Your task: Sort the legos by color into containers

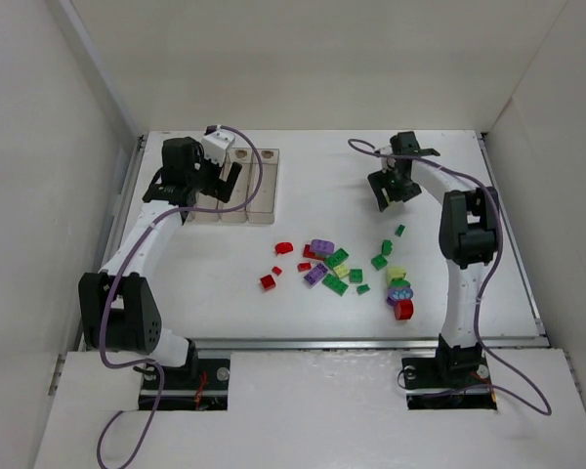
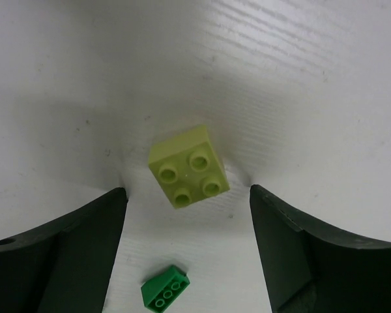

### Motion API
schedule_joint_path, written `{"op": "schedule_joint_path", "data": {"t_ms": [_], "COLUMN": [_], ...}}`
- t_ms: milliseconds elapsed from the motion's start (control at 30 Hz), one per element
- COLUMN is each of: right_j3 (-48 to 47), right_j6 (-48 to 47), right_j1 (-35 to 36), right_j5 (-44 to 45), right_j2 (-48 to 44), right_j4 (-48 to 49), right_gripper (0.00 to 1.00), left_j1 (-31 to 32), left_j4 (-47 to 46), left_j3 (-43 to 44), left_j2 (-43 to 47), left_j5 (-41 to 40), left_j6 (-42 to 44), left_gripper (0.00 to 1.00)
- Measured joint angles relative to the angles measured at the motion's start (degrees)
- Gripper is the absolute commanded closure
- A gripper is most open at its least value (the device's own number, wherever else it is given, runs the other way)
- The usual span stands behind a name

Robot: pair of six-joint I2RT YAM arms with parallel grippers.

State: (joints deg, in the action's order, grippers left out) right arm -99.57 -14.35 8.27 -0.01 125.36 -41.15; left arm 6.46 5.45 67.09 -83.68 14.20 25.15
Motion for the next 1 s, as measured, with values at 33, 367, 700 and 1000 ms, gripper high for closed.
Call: {"op": "schedule_joint_path", "data": {"t_ms": [33,367,700,1000], "right_j3": [-0.6,-3.6,-3.8,-5.6], "right_j6": [-0.2,-2.2,7.3,39.8], "right_j1": [0.0,0.0,0.0,4.7], "right_j5": [0.0,-2.4,-18.3,-42.6], "right_j2": [0.4,2.5,-1.2,-16.4], "right_j4": [0.0,0.4,1.9,31.6], "right_gripper": [0.21,0.82,1.0,1.0], "left_j1": [0.0,0.0,0.0,7.9], "left_j4": [0.0,0.1,3.8,-4.0], "left_j3": [0.0,0.0,2.1,6.0], "left_j2": [0.0,0.8,1.0,4.2], "left_j5": [0.0,-0.1,5.2,17.7], "left_j6": [0.0,0.0,2.1,21.3], "left_gripper": [0.0,0.0,0.0,0.09]}}
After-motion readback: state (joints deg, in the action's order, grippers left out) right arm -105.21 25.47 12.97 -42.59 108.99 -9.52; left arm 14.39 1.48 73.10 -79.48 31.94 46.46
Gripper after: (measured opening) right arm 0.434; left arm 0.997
